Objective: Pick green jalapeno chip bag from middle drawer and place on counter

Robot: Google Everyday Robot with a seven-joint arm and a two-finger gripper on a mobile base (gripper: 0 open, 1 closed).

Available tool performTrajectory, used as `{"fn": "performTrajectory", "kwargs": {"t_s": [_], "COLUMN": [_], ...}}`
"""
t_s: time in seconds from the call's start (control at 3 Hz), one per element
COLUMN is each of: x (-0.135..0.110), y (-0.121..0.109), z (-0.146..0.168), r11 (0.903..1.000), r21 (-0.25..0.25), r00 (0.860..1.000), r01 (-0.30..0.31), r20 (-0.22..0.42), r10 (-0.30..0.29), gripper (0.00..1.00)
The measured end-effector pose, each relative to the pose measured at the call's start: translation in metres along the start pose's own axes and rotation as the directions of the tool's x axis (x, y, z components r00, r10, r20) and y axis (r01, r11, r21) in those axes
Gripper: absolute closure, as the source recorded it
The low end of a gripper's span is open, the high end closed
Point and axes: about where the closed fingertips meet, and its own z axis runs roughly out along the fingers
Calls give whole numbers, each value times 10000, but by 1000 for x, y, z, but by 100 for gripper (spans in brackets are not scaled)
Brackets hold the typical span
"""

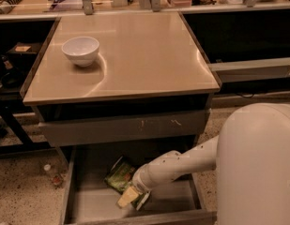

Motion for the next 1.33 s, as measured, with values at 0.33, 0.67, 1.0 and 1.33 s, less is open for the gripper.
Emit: {"fn": "performTrajectory", "kwargs": {"t_s": [0.33, 0.67, 1.0, 1.33], "x": [3, 8, 15, 15], "y": [-8, -11, -13, -13], "z": [16, 30, 42, 43], "r11": [9999, 9997, 9984, 9984], "r21": [-43, -126, -90, -86], "r00": [9999, 9997, 9983, 9983], "r01": [-119, -208, -566, -563], "r20": [113, 86, -122, -136], "r10": [119, 209, 565, 562], "gripper": [0, 0, 19, 42]}}
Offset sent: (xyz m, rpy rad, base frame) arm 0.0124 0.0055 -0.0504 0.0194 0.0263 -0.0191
